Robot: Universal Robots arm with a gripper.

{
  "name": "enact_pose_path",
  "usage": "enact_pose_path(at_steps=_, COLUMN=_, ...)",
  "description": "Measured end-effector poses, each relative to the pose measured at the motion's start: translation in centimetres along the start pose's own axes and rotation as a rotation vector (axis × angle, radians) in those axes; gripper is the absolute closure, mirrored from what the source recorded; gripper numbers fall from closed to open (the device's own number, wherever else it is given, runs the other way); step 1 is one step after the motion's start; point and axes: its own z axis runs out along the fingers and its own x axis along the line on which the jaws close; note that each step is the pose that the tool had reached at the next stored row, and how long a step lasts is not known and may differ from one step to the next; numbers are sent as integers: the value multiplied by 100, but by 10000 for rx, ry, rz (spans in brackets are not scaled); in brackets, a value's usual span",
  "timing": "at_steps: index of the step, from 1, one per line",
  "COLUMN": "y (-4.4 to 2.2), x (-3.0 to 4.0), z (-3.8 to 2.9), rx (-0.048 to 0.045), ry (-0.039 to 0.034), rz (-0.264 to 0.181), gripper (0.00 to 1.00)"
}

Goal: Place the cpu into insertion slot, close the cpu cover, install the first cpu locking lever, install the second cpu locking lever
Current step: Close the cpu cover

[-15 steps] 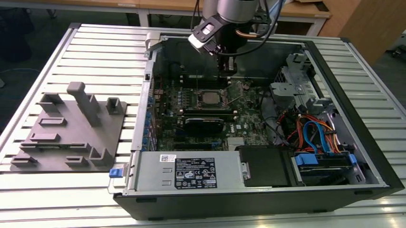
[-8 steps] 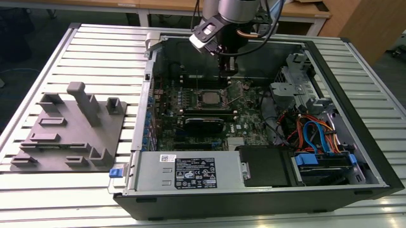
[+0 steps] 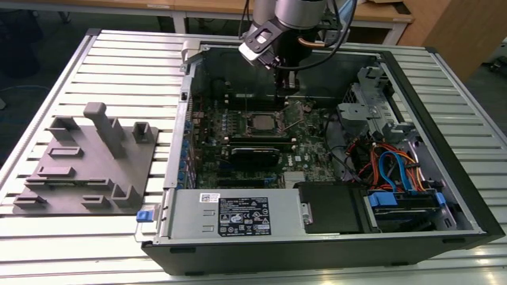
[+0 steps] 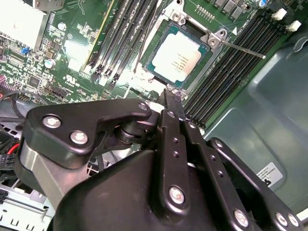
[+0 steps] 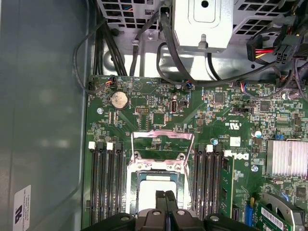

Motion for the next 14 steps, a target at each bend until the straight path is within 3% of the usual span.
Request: enact_pose_path(at_steps=14, y=52, x=-1, z=-1, rx=0, ry=0, rz=0, gripper=90)
